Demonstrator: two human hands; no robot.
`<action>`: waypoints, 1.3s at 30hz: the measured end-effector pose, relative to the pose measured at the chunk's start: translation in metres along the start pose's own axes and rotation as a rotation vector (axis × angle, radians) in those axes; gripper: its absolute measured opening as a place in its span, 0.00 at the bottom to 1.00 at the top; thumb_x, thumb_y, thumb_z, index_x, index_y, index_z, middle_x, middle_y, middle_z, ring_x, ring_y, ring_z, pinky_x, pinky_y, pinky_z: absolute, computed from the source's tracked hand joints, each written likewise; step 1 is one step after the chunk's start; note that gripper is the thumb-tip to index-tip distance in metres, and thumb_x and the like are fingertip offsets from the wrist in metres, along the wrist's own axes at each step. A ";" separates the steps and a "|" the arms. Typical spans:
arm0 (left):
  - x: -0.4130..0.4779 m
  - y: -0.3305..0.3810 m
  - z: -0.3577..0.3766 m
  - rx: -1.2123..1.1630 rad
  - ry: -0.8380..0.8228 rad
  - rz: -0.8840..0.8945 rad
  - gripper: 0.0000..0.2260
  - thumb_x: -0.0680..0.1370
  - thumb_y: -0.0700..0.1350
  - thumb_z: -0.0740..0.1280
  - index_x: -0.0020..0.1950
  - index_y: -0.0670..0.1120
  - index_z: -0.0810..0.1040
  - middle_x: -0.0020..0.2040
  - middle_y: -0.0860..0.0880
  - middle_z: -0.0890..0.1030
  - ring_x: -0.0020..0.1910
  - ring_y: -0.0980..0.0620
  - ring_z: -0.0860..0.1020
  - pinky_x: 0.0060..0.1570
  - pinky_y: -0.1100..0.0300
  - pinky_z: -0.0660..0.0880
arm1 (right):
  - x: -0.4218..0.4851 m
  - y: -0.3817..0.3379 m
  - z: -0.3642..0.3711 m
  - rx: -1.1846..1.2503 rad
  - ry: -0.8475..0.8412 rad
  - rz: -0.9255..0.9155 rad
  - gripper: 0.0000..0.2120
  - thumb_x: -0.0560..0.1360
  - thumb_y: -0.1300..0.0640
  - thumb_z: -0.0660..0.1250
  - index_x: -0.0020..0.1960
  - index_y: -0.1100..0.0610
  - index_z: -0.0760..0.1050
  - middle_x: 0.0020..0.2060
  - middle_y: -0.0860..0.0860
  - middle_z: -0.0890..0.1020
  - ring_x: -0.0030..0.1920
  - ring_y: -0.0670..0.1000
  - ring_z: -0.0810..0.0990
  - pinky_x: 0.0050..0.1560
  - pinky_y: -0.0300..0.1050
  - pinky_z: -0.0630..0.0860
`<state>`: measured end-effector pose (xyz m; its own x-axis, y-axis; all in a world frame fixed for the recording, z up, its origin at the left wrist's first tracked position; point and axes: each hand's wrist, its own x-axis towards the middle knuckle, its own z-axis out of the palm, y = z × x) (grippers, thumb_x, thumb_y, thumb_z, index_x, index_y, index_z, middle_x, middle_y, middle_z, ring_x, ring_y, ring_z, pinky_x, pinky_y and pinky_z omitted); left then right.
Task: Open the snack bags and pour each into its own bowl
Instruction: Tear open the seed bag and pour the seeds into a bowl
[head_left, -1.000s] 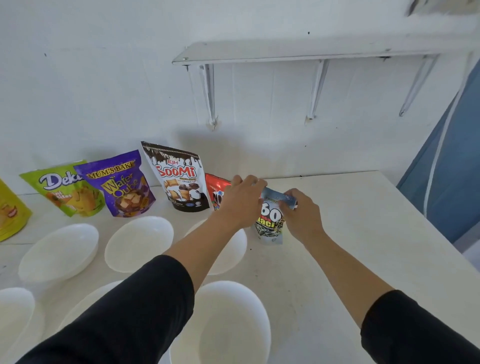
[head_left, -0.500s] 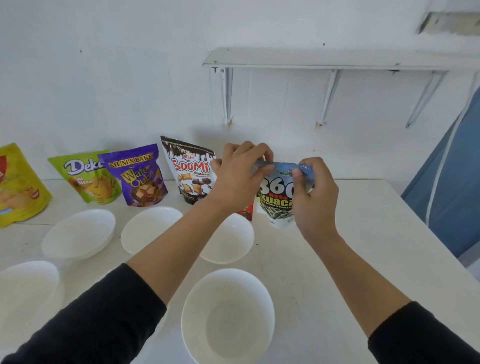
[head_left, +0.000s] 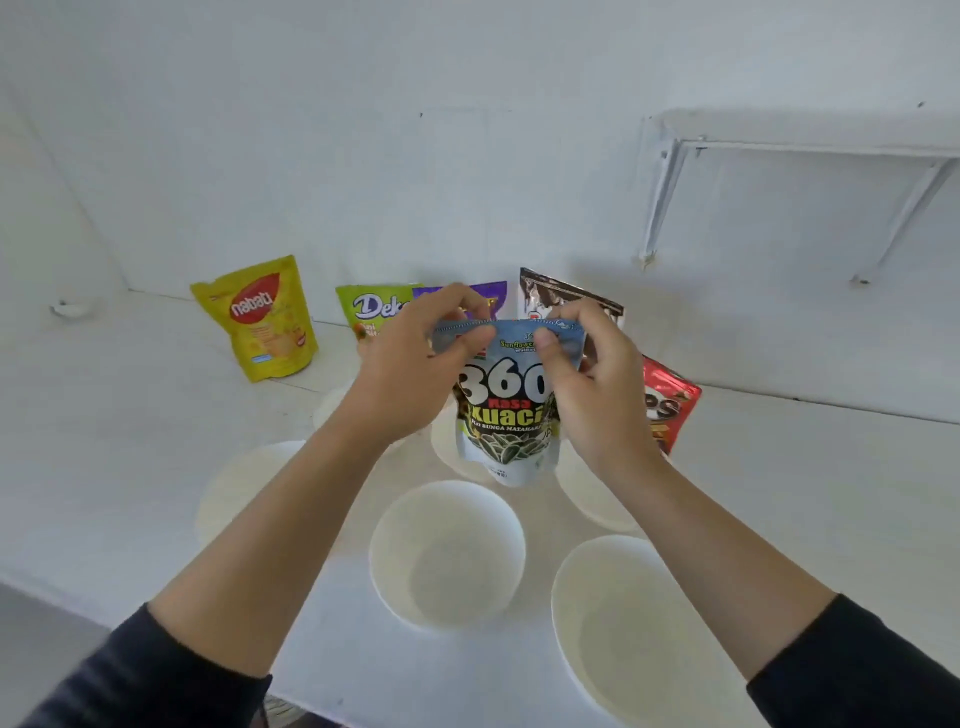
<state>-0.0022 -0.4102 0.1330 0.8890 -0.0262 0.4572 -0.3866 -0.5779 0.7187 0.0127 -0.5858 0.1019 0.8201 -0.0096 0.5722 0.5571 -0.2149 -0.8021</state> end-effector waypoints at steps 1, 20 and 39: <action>-0.002 -0.011 -0.017 -0.001 0.015 -0.018 0.01 0.76 0.58 0.66 0.45 0.66 0.75 0.46 0.62 0.81 0.52 0.50 0.80 0.56 0.34 0.76 | 0.002 -0.001 0.019 0.019 -0.034 -0.007 0.02 0.81 0.59 0.66 0.51 0.53 0.75 0.44 0.50 0.82 0.45 0.47 0.84 0.40 0.46 0.82; 0.005 -0.235 -0.252 0.128 0.070 -0.273 0.04 0.81 0.48 0.68 0.47 0.54 0.76 0.43 0.53 0.83 0.43 0.53 0.82 0.34 0.62 0.75 | 0.049 0.001 0.345 -0.045 -0.319 -0.009 0.02 0.79 0.58 0.68 0.47 0.56 0.78 0.42 0.49 0.82 0.45 0.49 0.81 0.36 0.34 0.71; -0.035 -0.331 -0.264 0.242 0.001 -0.383 0.05 0.82 0.51 0.67 0.47 0.58 0.75 0.43 0.59 0.82 0.43 0.60 0.78 0.45 0.54 0.73 | 0.022 0.043 0.418 -0.207 -0.498 -0.007 0.04 0.76 0.60 0.71 0.49 0.55 0.82 0.46 0.49 0.82 0.48 0.47 0.78 0.41 0.29 0.69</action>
<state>0.0305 -0.0024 0.0173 0.9565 0.2271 0.1829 0.0384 -0.7198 0.6931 0.1095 -0.1875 0.0087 0.8074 0.4458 0.3864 0.5663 -0.4021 -0.7194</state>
